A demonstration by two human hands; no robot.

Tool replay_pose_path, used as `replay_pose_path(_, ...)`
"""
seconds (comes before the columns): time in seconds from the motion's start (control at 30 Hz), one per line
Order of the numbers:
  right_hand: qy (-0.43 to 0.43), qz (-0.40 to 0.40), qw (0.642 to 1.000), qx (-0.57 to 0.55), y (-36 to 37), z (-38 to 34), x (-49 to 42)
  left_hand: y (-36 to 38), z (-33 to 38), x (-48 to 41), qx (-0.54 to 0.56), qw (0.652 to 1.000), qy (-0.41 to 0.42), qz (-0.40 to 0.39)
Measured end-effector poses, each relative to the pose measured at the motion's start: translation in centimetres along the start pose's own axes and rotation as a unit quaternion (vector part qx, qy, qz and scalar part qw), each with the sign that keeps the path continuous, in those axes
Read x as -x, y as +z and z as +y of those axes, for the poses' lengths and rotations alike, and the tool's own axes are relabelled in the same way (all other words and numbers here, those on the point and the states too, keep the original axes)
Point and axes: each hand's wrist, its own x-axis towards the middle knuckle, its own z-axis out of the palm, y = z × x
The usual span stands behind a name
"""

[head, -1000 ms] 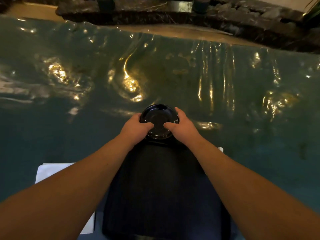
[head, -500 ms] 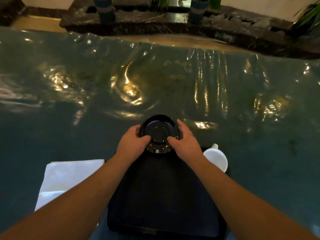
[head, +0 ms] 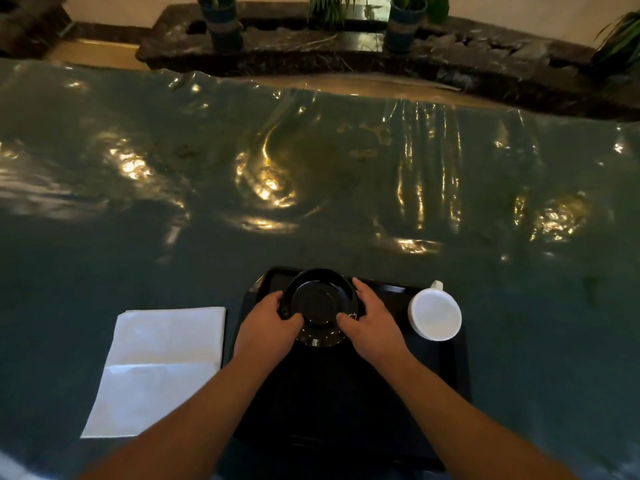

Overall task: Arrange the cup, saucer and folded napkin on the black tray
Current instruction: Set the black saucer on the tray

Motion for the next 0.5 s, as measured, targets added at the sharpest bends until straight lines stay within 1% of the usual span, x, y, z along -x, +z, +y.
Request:
replay_pose_path(0.1,-0.001,-0.007,1.000,0.005,0.6,0.0,0.2,0.1,-0.9,0.6,-0.009,1.000,-0.004,-0.002)
replay_pose_path(0.27,0.000,-0.012,1.000,0.004,1.3,0.0,0.4,-0.3,-2.0,0.8,0.006,1.000,-0.030,-0.005)
replay_pose_path(0.5,-0.014,-0.009,0.999,0.033,2.0,-0.5,-0.2,-1.4,-1.7,1.3,0.002,1.000,-0.012,0.003)
